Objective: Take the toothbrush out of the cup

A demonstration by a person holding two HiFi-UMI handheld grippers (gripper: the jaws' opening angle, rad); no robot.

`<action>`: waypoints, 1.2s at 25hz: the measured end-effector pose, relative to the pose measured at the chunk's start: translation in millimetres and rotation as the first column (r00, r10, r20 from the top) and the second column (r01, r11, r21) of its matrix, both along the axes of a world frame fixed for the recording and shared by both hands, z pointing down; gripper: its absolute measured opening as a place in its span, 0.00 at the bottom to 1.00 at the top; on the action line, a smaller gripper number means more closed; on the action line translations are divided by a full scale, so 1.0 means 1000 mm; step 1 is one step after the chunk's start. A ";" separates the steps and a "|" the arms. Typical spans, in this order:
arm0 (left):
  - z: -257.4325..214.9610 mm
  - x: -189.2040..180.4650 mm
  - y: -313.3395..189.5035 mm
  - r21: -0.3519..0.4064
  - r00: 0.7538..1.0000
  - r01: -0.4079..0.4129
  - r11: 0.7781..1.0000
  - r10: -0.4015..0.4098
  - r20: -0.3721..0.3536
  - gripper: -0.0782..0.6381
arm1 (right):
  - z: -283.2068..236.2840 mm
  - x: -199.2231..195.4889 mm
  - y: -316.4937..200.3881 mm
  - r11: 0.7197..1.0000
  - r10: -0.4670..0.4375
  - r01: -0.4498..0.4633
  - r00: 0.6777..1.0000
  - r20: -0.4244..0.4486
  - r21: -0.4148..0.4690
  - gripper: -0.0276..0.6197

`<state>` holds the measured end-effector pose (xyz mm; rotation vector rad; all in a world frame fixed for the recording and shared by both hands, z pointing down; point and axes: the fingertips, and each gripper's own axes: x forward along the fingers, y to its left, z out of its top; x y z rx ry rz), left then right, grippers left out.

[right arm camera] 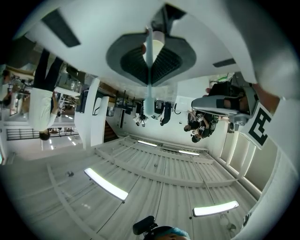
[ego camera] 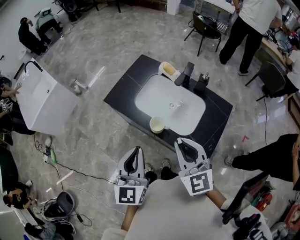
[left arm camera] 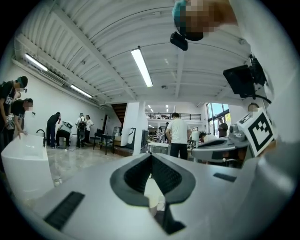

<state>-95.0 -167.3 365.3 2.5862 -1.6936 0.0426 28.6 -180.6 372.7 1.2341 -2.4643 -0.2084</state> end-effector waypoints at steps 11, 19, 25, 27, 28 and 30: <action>0.003 0.030 0.020 -0.012 1.000 -0.013 1.000 0.013 0.010 0.11 | -0.002 0.014 0.005 1.000 0.002 -0.002 0.999 0.032 0.009 0.09; 0.008 0.041 0.034 -0.009 1.000 -0.027 1.000 0.027 -0.001 0.11 | 0.012 0.017 0.027 1.000 0.001 0.000 1.000 0.019 -0.026 0.09; 0.011 0.035 0.062 -0.007 0.999 -0.038 0.999 0.038 -0.005 0.11 | 0.014 0.017 0.054 1.000 0.026 -0.025 0.999 0.021 -0.018 0.09; 0.013 0.031 0.081 -0.006 0.999 -0.040 0.999 0.040 -0.009 0.11 | 0.014 0.015 0.068 0.999 0.035 -0.035 0.999 0.017 -0.001 0.09; 0.015 0.029 0.092 -0.007 0.999 -0.041 0.999 0.040 -0.011 0.11 | 0.014 0.013 0.077 0.999 0.037 -0.037 0.999 0.014 0.007 0.09; 0.019 0.023 0.116 -0.010 0.999 -0.045 0.999 0.045 -0.012 0.11 | 0.015 0.008 0.096 0.999 0.039 -0.039 0.999 0.008 0.019 0.09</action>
